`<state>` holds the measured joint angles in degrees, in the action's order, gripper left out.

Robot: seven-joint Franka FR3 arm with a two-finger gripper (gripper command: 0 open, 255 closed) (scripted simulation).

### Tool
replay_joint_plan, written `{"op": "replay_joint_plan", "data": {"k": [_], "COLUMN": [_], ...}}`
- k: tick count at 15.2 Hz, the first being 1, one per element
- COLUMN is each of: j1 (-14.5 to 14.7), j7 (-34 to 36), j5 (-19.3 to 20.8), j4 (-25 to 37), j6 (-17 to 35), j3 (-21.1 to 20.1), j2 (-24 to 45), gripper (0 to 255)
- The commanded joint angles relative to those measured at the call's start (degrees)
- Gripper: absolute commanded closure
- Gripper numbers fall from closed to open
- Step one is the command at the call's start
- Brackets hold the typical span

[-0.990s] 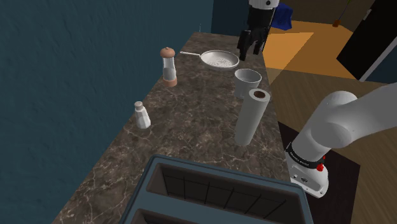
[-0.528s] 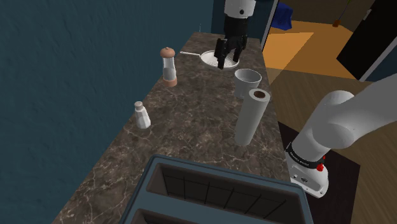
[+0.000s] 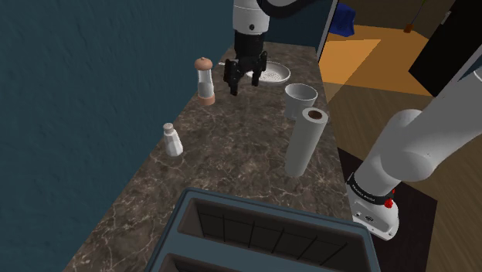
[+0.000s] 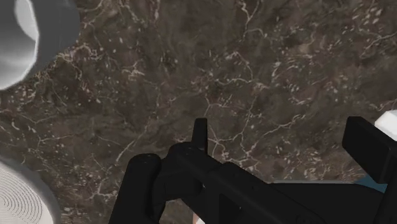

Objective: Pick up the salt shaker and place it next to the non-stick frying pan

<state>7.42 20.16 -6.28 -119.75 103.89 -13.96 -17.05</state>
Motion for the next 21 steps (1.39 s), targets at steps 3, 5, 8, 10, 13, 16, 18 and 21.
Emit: {"op": "replay_joint_plan", "data": {"k": [3, 5, 8, 10, 13, 16, 18, 21], "j1": [1.26, 1.98, 3.26, 4.29, 6.28, 8.81, 10.14, 10.19], "j7": [3.64, 5.58, 8.57, 10.58, 13.53, 16.26, 17.35, 17.46], "j5": [0.64, 1.38, 2.99, 4.36, 6.76, 9.40, 10.60, 10.74], "j4": [4.98, 7.93, 12.87, 16.56, 22.74, 29.87, 33.43, 31.57], "j6": [2.08, 2.88, 3.72, 3.99, 3.90, 3.13, 2.53, 4.70], "j3": [-2.97, -4.38, -6.28, -7.38, -8.63, -9.42, -9.59, -9.49], "j2": [6.58, 10.17, 15.81, 19.75, 25.92, 32.43, 35.45, 35.78], "gripper": [0, 0, 0, 0, 0, 0, 0, 0]}}
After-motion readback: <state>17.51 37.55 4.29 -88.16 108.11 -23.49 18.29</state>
